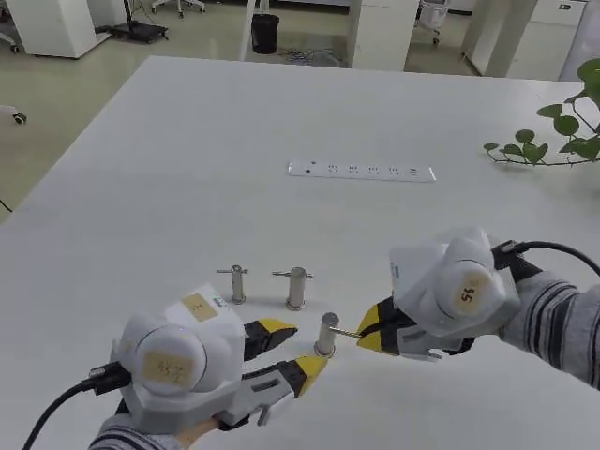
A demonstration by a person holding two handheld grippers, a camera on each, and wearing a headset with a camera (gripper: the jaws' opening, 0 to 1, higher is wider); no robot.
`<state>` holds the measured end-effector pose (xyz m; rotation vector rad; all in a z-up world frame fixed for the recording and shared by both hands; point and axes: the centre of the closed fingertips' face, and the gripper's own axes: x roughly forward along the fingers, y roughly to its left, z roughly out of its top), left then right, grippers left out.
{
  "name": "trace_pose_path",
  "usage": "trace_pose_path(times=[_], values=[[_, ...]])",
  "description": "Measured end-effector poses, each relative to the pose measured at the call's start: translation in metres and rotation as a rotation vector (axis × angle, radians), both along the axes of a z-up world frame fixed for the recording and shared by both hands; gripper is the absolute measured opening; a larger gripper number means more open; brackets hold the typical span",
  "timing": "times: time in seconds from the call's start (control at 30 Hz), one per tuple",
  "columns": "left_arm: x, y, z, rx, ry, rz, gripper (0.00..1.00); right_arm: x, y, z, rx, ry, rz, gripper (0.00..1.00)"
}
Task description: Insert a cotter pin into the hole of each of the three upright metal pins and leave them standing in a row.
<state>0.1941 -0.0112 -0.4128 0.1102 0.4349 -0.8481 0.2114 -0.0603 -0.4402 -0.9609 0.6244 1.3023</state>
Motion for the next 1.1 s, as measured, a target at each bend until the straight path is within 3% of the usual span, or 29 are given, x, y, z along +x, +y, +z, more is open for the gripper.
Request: trace_pose_path(times=[0.17, 0.23, 0.6, 1.1], values=[[0.008, -0.004, -0.008, 0.021, -0.012, 0.018, 0.27, 0.006, -0.008, -0.007, -0.022, 0.002, -0.023, 0.00], [0.010, -0.006, -0.014, 0.025, 0.002, 0.017, 0.27, 0.008, -0.010, -0.009, -0.030, -0.001, -0.024, 0.00], [0.025, -0.012, -0.035, 0.082, 0.007, 0.058, 0.25, 0.019, -0.018, -0.017, -0.056, 0.007, -0.047, 0.00], [0.044, -0.024, -0.052, 0.079, 0.042, 0.128, 0.18, 0.023, -0.016, -0.025, -0.058, 0.022, -0.054, 0.00]])
